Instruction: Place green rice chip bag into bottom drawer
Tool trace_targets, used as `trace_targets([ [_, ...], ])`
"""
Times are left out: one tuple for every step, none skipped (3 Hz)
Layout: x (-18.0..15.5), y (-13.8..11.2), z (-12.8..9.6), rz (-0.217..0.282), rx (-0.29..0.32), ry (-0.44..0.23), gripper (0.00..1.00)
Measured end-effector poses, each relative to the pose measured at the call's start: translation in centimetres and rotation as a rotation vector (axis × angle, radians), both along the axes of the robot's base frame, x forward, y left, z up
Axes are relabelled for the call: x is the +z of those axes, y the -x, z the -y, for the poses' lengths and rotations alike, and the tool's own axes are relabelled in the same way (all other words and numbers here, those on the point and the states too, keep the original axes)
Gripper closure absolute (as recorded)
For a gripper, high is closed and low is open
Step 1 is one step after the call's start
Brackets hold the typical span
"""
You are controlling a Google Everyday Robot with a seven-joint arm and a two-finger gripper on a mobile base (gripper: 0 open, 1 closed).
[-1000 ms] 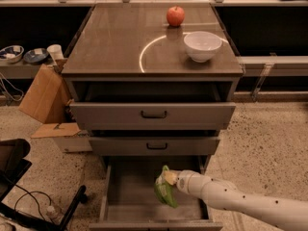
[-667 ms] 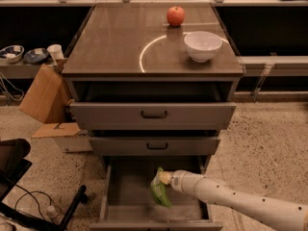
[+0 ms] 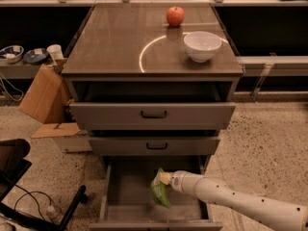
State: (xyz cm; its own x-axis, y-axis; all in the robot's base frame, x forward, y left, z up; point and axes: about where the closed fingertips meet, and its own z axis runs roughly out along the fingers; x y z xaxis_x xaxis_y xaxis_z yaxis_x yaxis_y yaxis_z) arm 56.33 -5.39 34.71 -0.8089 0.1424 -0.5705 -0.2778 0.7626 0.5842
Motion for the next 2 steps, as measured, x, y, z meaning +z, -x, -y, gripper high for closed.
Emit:
trace_targets([
  [0.00,0.00,0.00,0.000,0.000,0.000,0.36],
  [0.00,0.00,-0.01,0.000,0.000,0.000,0.12],
])
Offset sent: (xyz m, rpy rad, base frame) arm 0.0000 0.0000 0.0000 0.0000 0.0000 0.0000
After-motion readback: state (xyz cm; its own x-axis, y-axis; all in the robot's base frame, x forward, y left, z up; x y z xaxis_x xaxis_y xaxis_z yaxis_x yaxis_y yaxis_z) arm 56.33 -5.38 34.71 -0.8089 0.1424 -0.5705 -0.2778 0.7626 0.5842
